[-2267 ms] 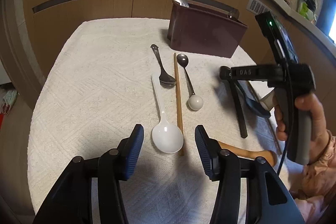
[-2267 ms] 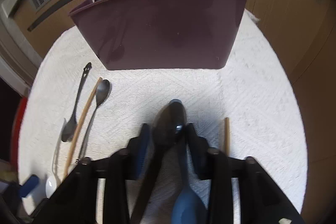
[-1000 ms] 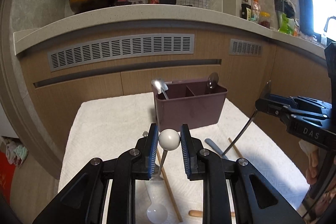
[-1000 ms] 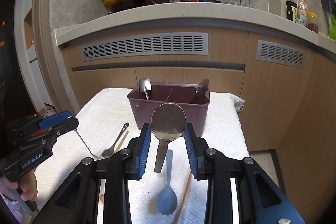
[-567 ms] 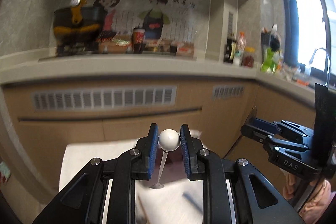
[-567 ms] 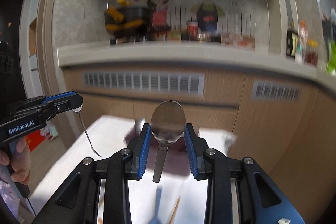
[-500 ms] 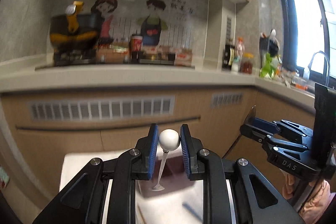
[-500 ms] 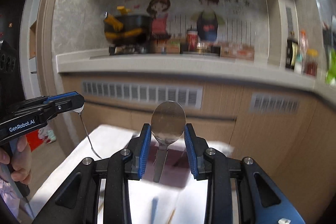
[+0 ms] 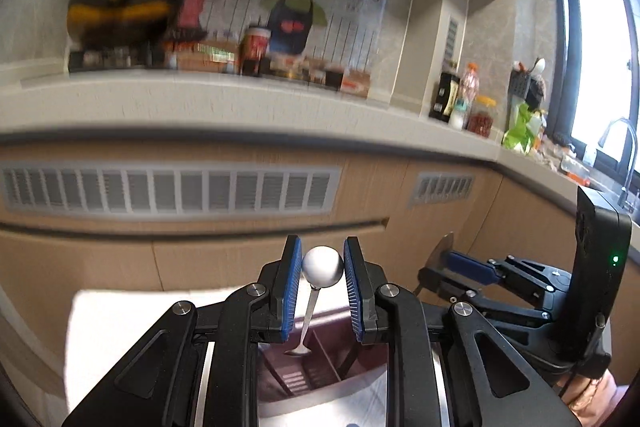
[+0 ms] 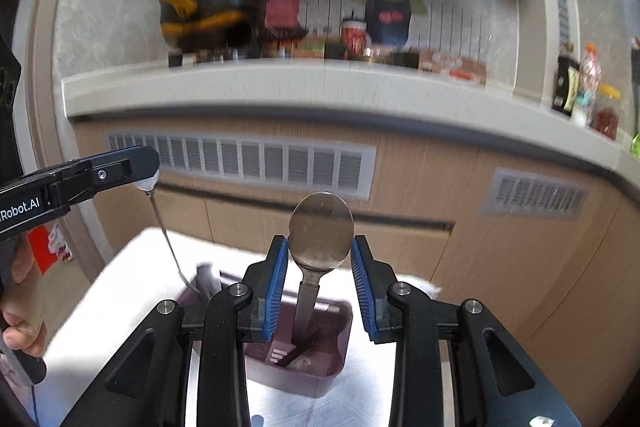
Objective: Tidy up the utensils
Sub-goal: 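Open both tools to drop the spoons into the holder, then move both open tools back down toward the remaining utensils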
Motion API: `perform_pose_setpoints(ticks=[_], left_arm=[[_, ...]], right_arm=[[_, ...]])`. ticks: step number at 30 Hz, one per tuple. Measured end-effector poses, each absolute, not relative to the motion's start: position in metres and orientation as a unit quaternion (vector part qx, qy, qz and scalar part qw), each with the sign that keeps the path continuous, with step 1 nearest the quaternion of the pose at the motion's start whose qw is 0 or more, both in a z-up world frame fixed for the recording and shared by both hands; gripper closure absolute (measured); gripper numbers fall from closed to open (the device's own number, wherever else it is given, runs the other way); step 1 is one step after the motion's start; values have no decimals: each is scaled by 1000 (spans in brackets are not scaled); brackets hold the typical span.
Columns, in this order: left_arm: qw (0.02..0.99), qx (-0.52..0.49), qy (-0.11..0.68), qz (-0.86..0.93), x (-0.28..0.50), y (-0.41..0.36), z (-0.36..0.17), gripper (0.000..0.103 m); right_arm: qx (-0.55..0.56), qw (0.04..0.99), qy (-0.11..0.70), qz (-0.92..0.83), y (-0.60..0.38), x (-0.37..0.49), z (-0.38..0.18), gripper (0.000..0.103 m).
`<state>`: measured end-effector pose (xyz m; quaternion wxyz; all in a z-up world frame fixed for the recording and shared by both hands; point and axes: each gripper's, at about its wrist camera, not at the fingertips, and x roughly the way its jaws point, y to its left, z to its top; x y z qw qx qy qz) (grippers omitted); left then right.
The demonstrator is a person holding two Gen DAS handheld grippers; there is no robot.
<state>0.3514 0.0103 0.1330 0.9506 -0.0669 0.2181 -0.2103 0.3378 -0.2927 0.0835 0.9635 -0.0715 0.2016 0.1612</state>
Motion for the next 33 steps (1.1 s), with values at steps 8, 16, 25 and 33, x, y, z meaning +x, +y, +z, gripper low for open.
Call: perform_pose_setpoints(ticks=[8,16,25,33], left_arm=[[933,-86,283,-205,379,6,77,68],[938,-81,291,-171,356,22,59,52],[941,-62,311,-120,277,41,35,46],[934,-34,344,-93,196,55,-1,35]], right_arm=[[-66,944,273,176,-288,368,35,53],[-45,955,244,161,-302,350,28,38],[-17,960,240,146,-325,291,23,2],[-104,935,289,175,-312,231,-19,2]])
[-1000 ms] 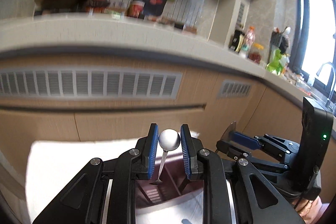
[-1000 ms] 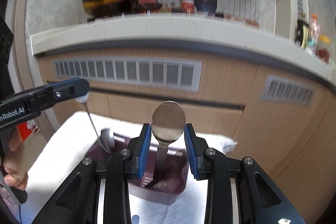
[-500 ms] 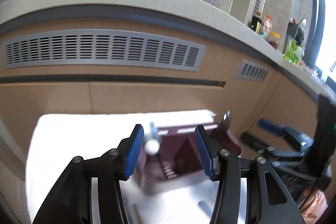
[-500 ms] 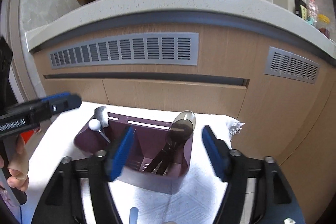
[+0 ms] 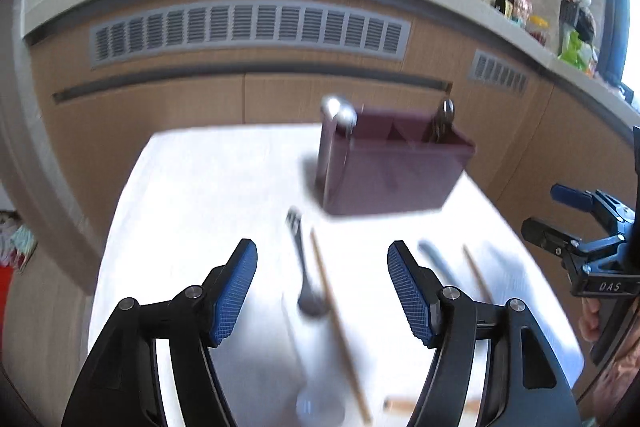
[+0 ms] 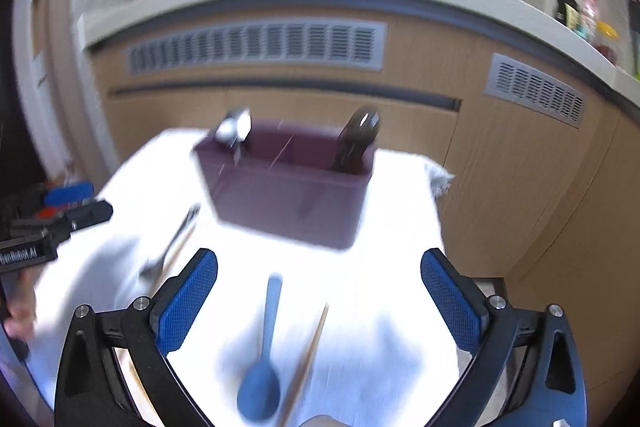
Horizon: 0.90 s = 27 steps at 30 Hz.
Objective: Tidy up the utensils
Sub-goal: 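Move both open tools back down toward the remaining utensils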
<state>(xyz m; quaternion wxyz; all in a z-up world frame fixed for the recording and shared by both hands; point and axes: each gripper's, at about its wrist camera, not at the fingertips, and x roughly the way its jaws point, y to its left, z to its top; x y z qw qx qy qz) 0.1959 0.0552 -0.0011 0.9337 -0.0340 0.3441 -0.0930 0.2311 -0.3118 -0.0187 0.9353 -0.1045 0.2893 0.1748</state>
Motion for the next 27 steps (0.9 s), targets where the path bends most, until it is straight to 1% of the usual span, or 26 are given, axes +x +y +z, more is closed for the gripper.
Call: perform_pose_setpoints(ticks=[4,8,10,13,16,19,21,24,27], left_arm=[[930,-11,356,-95,158,57,-26,35],[922,-5,371,-112,126,58,-53,35],[915,-7,386,-115,119,55,-63,36],[915,-6,390,-104,117,49,-70,37],[917,-3,393,-74,127,44,-73,40],[910,-25,409,-60,141,47,-79,48],[904,-38,422,-53,148,50,-84,55],[903,-37,425,-55,151,51,-83,55],[909,-38,408,-74,152,55,-64,55]], right_arm=[[-132,919,313,202,-303,202,-47,3],[-143,902,337,230,-298,184,-65,10],[-133,900,346,230,-300,181,-68,11],[-119,902,350,224,-304,180,-68,12],[-117,904,350,216,-306,180,-67,15],[-123,905,349,210,-307,180,-67,15],[-126,907,346,205,-306,179,-67,15],[-129,907,344,208,-306,179,-68,15],[-132,906,342,211,-302,179,-67,16]])
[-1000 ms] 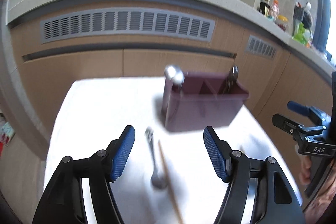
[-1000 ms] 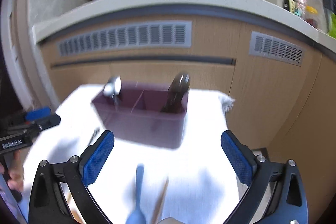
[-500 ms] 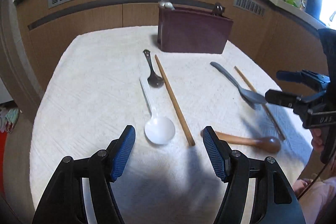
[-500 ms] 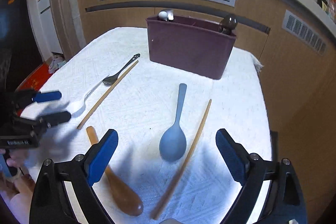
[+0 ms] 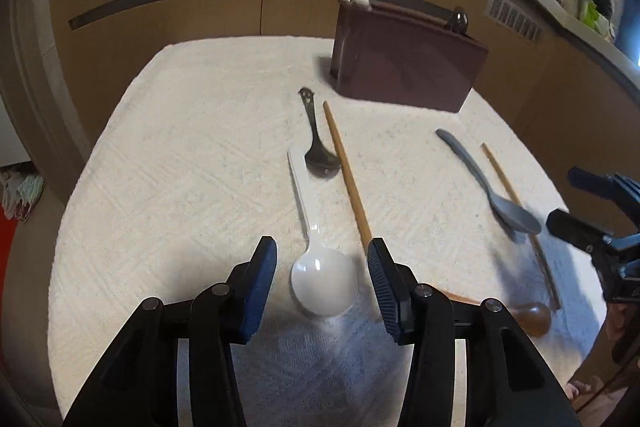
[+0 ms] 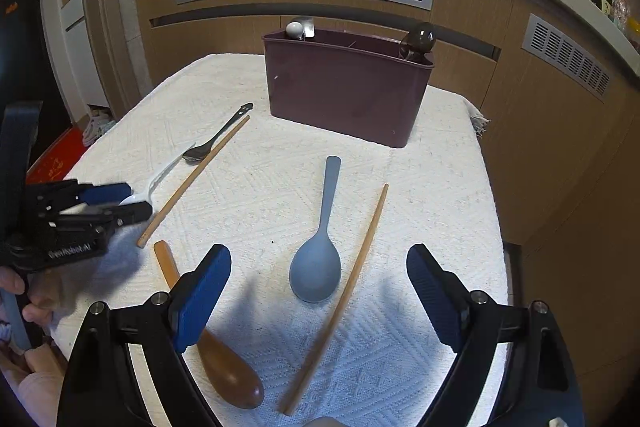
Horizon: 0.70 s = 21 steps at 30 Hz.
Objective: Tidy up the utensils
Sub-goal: 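Move both open tools back down toward the remaining utensils, then grasp the white plastic spoon with the left tool while the right tool grasps the wooden spoon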
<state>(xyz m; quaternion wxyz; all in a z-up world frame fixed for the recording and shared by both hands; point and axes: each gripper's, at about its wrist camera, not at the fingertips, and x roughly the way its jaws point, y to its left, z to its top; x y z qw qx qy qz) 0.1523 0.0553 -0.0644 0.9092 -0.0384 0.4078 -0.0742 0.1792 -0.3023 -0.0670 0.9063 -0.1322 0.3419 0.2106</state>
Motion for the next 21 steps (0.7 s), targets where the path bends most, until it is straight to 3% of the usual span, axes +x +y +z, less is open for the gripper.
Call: perform_pose_setpoints(ticks=[4,5,11,17,19,21], left_arm=[[906,-22,412,-99,179,57,-38,56],[899,-36,423,-105,187,61,-37,64],[870,-7,484,-90,218,59,-56,70],[831,58,543,-106,247,41,-75,84],[831,66,541,-112,246,39,-73,94],[845,69,519,-108,236,41,-69,94]], right_arm=[[-147,906,338,209,-295,179,-68,29],[-150,904,339,211,-292,178,-69,32],[-157,899,343,221,-289,176,-75,32],[-157,900,337,225,-291,175,-71,32],[-151,894,343,246,-291,176,-67,33],[-143,873,358,297,-286,178,-64,48]])
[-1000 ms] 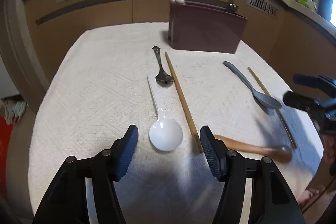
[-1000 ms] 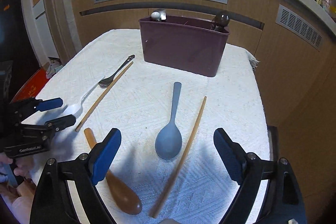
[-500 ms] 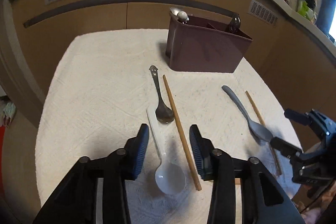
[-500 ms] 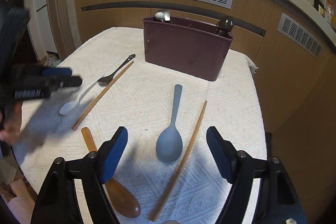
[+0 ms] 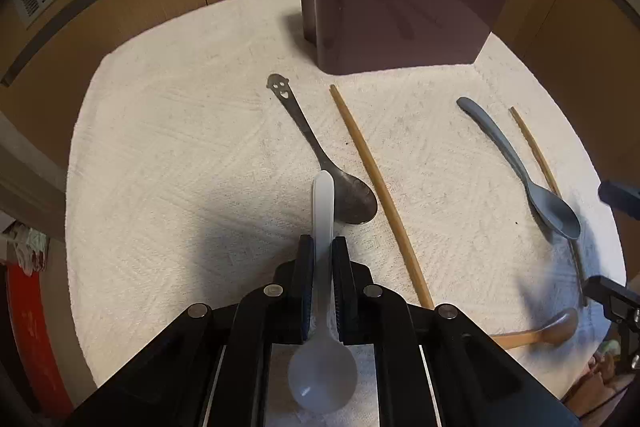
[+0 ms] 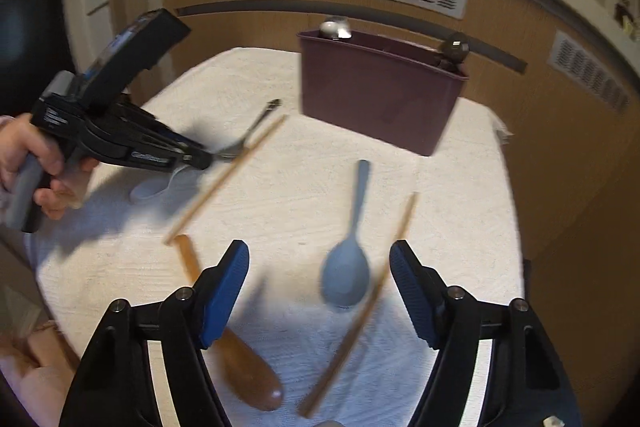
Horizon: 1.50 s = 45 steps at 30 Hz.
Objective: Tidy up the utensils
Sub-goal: 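Grasp the white plastic spoon with the left tool while the right tool grasps the wooden spoon, then carry both spoons over the maroon holder and open both tools to drop them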
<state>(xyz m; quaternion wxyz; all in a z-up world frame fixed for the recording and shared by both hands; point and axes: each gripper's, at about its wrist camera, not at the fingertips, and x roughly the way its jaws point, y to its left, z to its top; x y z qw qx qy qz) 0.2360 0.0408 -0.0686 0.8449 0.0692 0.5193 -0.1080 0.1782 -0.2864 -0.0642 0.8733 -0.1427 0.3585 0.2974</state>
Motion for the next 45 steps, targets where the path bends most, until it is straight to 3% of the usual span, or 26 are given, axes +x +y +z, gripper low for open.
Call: perform_pose_setpoints(ticks=[3,13,14,16,17,32,36,42,45], left_arm=[[873,37,475,-109,211,52,-58,94],[924,-70,365,-94,144,82,-22,94],[926,-74,357,-91,140,83,-18,94],[931,-77,347,-89,138,84,-14,94],[931,-77,345,-91,138,83,-12,94],[933,-88,316,-150,145,41,13,94],[943,-94,266,-176,159,32,60,94],[971,-86,119,-188,190,24,155,94],[977,-84,72,-181,211,22,179,94]], right_arm=[[-171,826,390,370,-266,179,-69,69],[-290,748,425,418,-208,180,-111,71],[-281,753,423,419,-209,180,-112,73],[-282,750,423,422,-209,176,-112,90],[-283,752,421,421,-210,174,-111,93],[-20,857,367,361,-315,200,-42,93],[20,882,304,359,-327,202,6,93],[17,922,175,345,-324,216,108,93],[2,937,132,323,-320,227,141,93]])
